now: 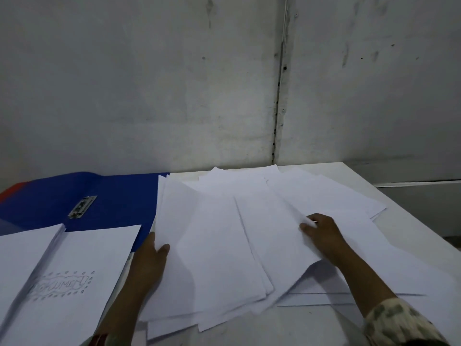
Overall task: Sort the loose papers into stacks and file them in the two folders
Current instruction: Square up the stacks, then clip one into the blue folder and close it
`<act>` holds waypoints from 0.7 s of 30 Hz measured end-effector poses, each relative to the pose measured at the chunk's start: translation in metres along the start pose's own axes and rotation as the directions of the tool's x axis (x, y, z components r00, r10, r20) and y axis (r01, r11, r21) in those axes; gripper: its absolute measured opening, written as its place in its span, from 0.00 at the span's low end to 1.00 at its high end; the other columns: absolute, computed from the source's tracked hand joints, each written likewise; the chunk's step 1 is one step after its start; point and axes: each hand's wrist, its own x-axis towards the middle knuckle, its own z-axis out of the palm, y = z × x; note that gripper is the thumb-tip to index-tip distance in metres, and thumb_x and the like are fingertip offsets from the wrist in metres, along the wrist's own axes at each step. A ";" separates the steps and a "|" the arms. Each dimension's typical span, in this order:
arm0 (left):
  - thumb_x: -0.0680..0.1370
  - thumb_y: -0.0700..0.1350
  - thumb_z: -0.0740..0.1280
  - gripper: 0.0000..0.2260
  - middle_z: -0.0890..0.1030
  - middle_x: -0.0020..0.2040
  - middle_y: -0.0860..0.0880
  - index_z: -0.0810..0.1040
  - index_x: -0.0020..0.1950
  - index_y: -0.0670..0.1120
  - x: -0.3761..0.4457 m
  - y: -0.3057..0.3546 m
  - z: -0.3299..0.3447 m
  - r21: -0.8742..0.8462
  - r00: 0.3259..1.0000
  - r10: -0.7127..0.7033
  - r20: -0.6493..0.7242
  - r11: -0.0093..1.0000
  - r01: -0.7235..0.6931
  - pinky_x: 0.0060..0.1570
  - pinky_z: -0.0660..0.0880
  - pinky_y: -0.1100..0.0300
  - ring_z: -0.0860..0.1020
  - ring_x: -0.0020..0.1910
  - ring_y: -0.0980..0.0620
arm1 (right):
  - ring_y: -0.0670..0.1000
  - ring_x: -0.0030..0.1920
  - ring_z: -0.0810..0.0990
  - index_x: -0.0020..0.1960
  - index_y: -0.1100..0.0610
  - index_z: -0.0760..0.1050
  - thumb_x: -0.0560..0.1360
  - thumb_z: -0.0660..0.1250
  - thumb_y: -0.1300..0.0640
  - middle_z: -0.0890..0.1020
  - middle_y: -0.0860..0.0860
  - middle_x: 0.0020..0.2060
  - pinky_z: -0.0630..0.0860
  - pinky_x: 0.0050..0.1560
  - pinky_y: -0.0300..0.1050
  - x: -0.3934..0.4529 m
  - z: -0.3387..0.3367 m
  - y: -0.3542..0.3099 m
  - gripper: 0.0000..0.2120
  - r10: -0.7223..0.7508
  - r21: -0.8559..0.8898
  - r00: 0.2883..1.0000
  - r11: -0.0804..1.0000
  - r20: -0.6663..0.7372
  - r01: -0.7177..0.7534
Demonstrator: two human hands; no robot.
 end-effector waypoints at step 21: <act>0.80 0.42 0.57 0.22 0.65 0.72 0.39 0.60 0.72 0.36 0.005 0.011 0.020 0.043 0.994 -0.069 0.085 0.997 0.066 0.68 0.60 0.53 0.64 0.70 0.41 | 0.57 0.57 0.75 0.67 0.63 0.69 0.77 0.63 0.62 0.75 0.57 0.63 0.70 0.56 0.43 -0.025 0.006 0.008 0.19 0.108 0.179 0.994 0.979 -0.021 -0.102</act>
